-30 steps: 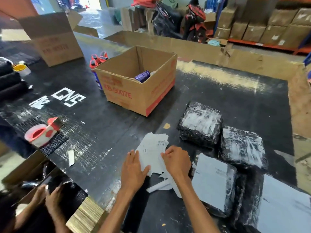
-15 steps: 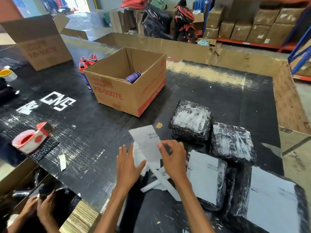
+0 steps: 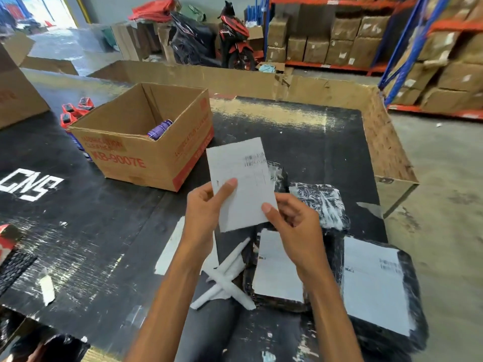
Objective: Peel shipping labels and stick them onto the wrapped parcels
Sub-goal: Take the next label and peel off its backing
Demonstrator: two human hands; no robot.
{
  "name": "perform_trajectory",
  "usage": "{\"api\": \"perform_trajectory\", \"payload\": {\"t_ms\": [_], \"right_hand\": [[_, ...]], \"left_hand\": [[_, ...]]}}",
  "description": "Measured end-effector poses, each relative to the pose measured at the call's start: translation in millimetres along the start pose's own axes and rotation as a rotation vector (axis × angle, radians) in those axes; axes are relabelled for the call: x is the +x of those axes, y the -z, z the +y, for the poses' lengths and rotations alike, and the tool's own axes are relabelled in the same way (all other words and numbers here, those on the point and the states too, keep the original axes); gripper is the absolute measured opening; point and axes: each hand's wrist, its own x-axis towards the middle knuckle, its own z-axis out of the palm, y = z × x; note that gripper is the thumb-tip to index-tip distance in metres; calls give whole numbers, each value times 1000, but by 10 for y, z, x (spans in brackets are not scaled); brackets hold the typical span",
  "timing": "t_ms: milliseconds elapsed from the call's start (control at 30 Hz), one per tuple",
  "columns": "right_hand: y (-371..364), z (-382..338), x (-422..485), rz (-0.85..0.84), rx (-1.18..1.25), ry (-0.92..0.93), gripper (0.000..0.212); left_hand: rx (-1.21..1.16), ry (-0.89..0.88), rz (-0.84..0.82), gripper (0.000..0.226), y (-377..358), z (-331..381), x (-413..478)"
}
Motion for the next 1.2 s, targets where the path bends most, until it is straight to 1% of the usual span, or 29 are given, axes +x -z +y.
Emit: {"api": "perform_trajectory", "payload": {"t_ms": [100, 167, 267, 567, 733, 900, 967, 1033, 1067, 1133, 1167, 1200], "right_hand": [[120, -99, -69, 34, 11, 17, 14], [134, -130, -88, 52, 28, 34, 7], [116, -150, -98, 47, 23, 42, 1], [93, -168, -127, 0, 10, 37, 9], [112, -149, -124, -7, 9, 35, 10], [115, -132, -128, -21, 6, 58, 11], [121, -142, -126, -21, -2, 82, 11], [139, -164, -120, -13, -33, 117, 14], [148, -180, -119, -7, -53, 133, 15], [163, -218, -127, 6, -86, 156, 16], [170, -236, -135, 8, -99, 161, 16], [176, -254, -145, 7, -116, 164, 16]], "left_hand": [[-32, 16, -24, 18, -226, 116, 59], [-60, 35, -26, 22, -358, 171, 85], [-80, 48, -21, 27, -523, 228, 100], [-115, 57, 14, 27, -642, 236, 86], [-110, 57, 22, 21, -609, 174, 108], [-116, 87, 27, 20, -604, 125, 130], [-107, 118, 35, 23, -593, 89, 138], [-70, 157, 29, 32, -569, 40, 139], [-33, 175, 27, 42, -556, 4, 143], [1, 240, 33, 79, -534, -79, 147], [16, 275, 58, 100, -532, -125, 149], [57, 285, 96, 115, -535, -172, 143]]}}
